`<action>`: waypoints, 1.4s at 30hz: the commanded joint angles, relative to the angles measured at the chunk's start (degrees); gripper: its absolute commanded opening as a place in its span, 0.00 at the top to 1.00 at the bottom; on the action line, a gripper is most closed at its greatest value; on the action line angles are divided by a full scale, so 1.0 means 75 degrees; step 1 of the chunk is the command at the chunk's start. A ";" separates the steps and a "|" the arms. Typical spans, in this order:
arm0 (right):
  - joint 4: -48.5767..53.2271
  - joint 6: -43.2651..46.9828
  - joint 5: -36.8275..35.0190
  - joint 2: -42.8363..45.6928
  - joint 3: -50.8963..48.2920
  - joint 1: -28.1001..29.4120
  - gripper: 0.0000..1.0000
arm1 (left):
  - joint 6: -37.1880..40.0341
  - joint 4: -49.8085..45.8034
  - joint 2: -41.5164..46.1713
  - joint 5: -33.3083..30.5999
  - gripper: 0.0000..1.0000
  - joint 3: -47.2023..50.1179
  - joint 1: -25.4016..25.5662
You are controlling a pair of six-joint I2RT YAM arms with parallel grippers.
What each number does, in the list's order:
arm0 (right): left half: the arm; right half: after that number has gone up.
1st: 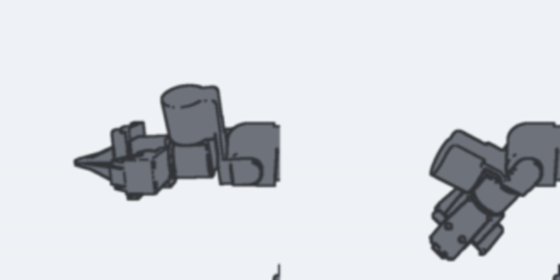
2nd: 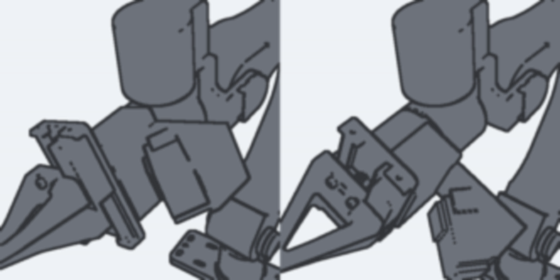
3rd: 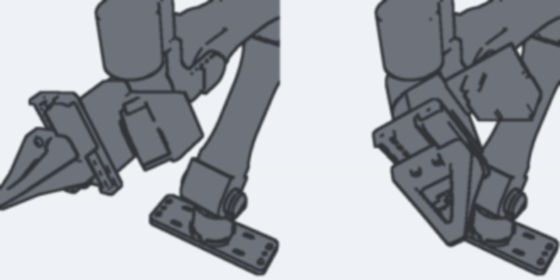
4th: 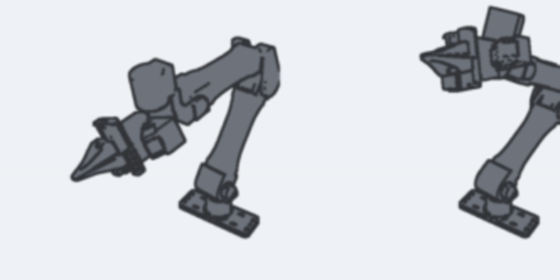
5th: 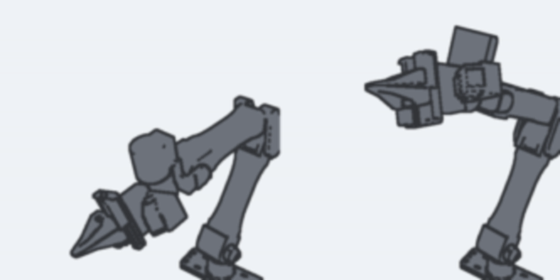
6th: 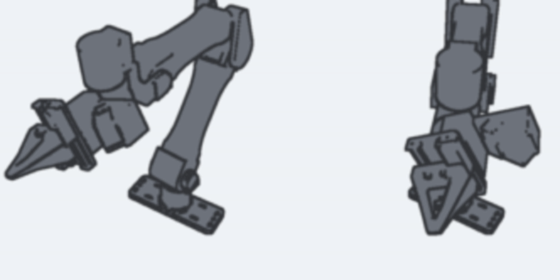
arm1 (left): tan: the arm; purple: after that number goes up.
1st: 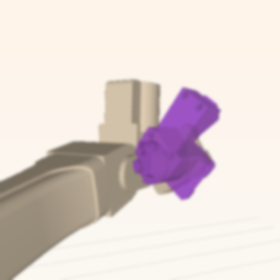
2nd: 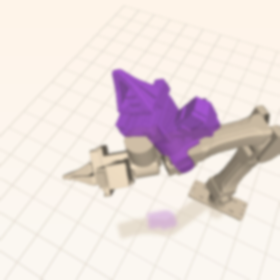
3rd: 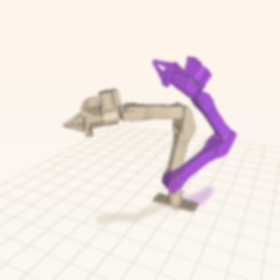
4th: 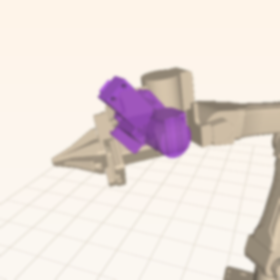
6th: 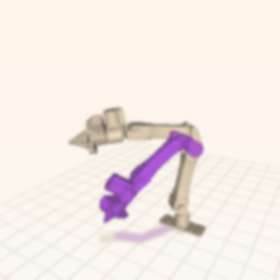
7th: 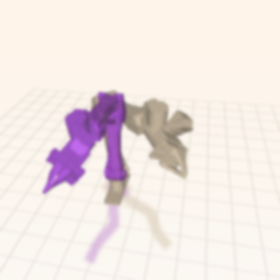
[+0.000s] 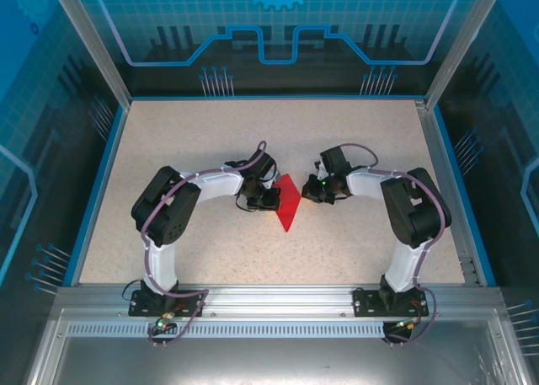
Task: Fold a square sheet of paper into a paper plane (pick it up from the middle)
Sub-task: Third fold the triangle at the center of the table.
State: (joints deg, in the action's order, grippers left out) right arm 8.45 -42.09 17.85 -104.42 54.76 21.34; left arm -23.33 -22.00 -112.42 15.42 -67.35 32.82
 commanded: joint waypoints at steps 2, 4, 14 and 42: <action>0.0301 0.0245 -0.0124 0.0724 -0.0173 0.0154 0.98 | 0.0334 -0.0896 -0.1088 -0.1772 1.00 0.0684 -0.0096; 0.0156 0.0105 0.0018 0.1027 -0.0415 0.0352 0.98 | 0.0336 -0.0907 -0.1097 -0.1772 1.00 0.0663 -0.0089; -0.0900 -0.0862 0.0212 0.1157 -0.1455 0.1492 0.99 | 0.0386 -0.0936 -0.1213 -0.1681 1.00 0.0590 -0.0098; -0.1159 -0.0596 0.0448 0.0606 -0.1511 0.1581 1.00 | 0.0442 -0.0972 -0.1386 -0.1678 1.00 0.0604 -0.0088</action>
State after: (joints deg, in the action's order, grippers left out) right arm -0.80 -47.86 19.99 -98.91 44.01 32.60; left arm -22.06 -22.04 -112.84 15.70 -67.48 32.80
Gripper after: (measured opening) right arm 0.044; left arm 0.051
